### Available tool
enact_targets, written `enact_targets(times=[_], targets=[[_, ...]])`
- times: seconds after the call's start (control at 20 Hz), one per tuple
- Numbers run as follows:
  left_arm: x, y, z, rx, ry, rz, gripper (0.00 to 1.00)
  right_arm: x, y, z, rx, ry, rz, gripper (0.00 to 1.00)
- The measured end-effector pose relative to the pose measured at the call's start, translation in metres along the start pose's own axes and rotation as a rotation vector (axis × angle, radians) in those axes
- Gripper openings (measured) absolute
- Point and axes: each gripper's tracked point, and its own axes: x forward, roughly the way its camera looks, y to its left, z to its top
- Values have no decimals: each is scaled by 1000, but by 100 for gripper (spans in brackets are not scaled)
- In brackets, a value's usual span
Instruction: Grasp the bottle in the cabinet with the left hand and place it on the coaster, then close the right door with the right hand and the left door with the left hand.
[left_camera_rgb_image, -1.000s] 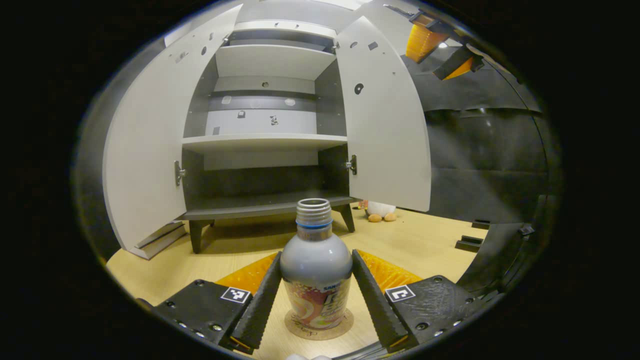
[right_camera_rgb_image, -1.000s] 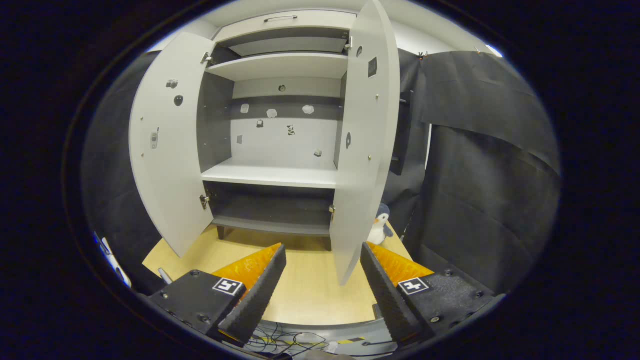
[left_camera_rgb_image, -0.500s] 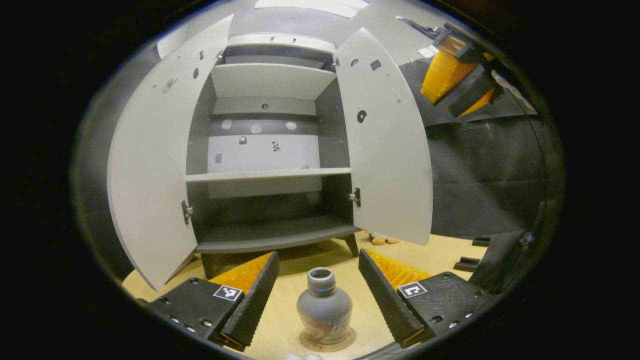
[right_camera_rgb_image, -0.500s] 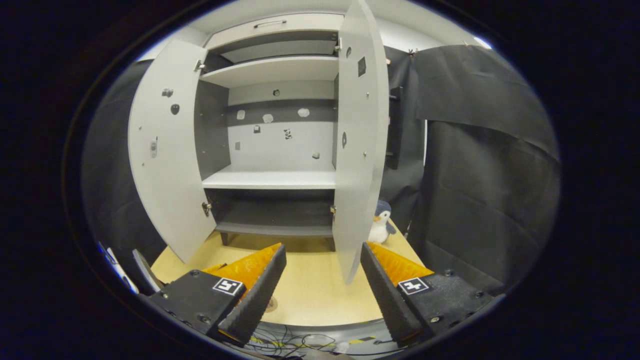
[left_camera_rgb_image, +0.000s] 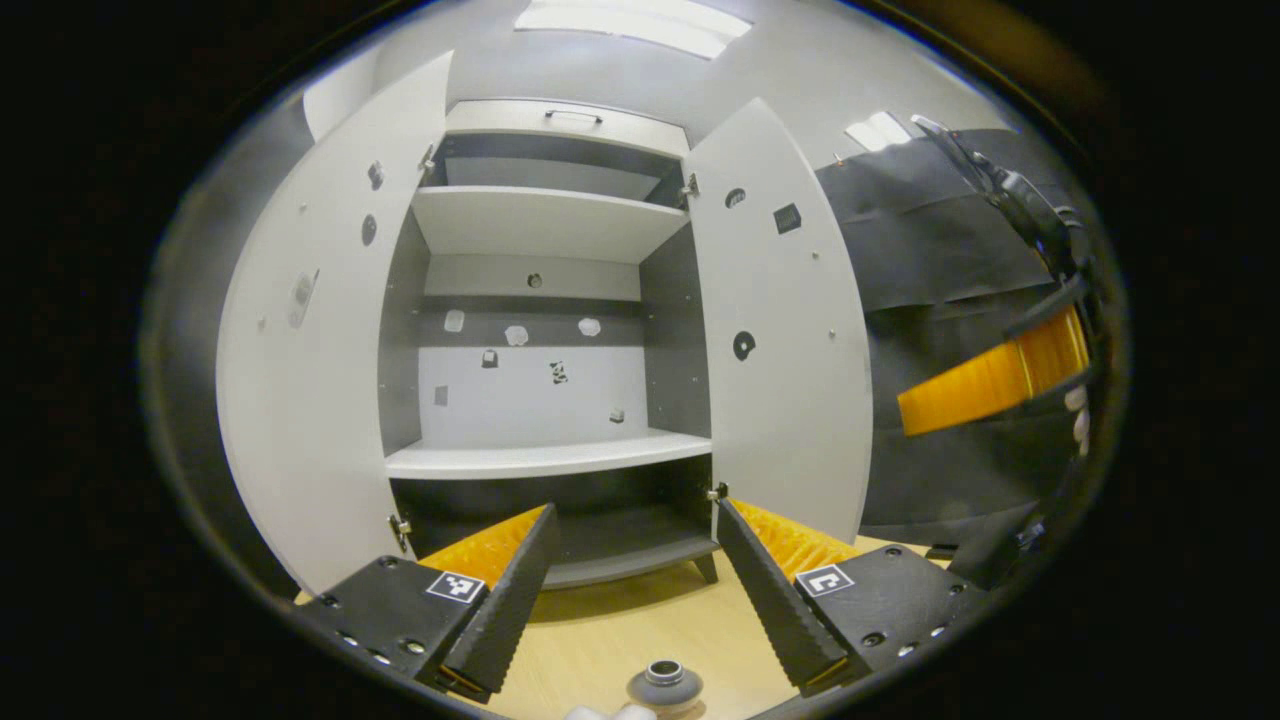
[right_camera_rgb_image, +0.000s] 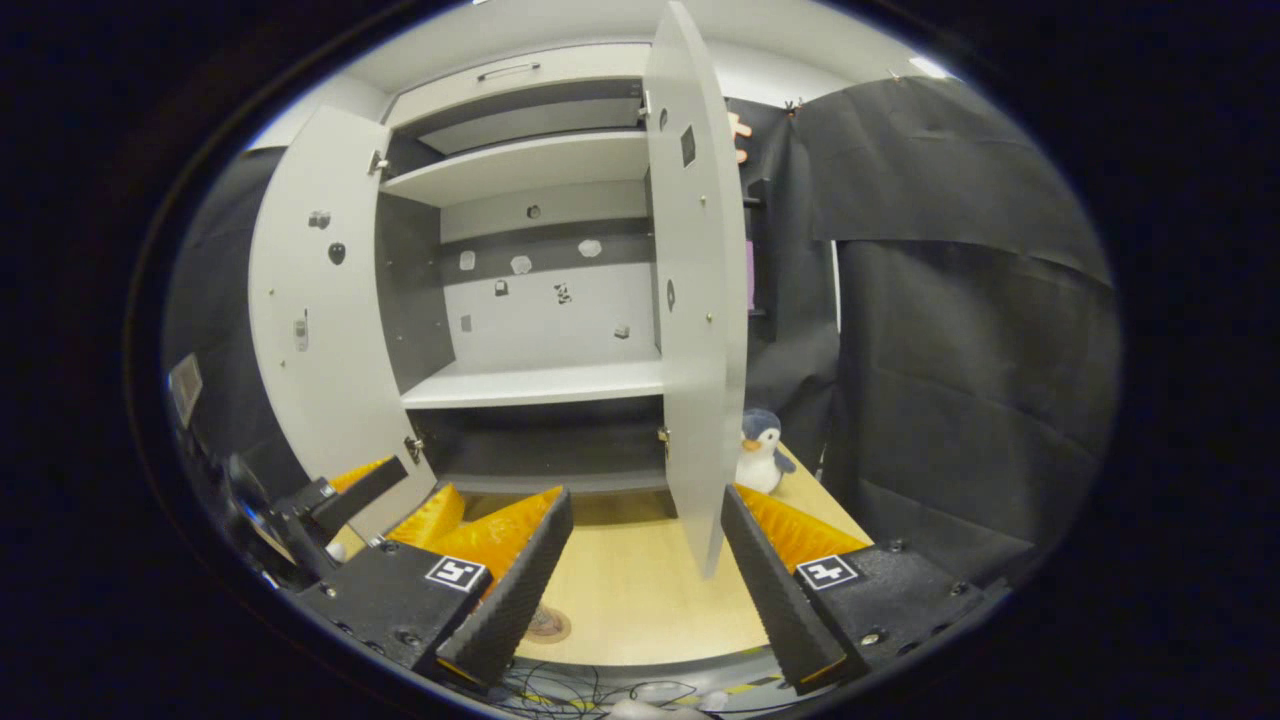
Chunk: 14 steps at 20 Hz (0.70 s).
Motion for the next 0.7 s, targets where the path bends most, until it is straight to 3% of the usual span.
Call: enact_targets(times=[0.4, 0.7], targets=[[-8, 44, 67, 32, 59, 126, 97, 13, -49, 26, 68, -84, -50, 98], [-15, 55, 83, 53, 115, 271, 98, 28, -134, 53, 82, -118, -85, 98]])
